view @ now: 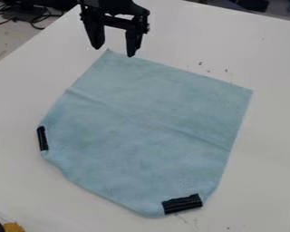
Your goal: Fold cloth from the bottom right to the left
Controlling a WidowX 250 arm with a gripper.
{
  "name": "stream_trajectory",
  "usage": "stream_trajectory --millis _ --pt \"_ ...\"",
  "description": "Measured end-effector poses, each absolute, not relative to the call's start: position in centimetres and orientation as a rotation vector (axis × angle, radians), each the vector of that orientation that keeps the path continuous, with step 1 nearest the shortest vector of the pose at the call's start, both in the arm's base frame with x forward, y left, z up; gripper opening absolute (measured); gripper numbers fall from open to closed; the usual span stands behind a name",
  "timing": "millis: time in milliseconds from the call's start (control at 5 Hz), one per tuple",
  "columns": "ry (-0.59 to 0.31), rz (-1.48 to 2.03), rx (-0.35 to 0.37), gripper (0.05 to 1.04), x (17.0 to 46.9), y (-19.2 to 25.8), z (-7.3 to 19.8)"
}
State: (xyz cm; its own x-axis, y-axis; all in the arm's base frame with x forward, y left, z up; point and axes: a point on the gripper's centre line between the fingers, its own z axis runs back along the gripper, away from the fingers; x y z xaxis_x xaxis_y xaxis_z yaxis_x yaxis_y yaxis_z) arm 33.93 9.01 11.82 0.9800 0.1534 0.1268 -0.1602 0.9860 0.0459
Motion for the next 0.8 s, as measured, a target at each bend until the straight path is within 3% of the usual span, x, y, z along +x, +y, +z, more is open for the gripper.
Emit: stream_trajectory --millis 400,800 --pt "-0.083 0.14 0.081 0.999 33.0 9.3 9.9" --pt "-0.104 0.143 0.112 1.0 30.4 6.4 10.1"
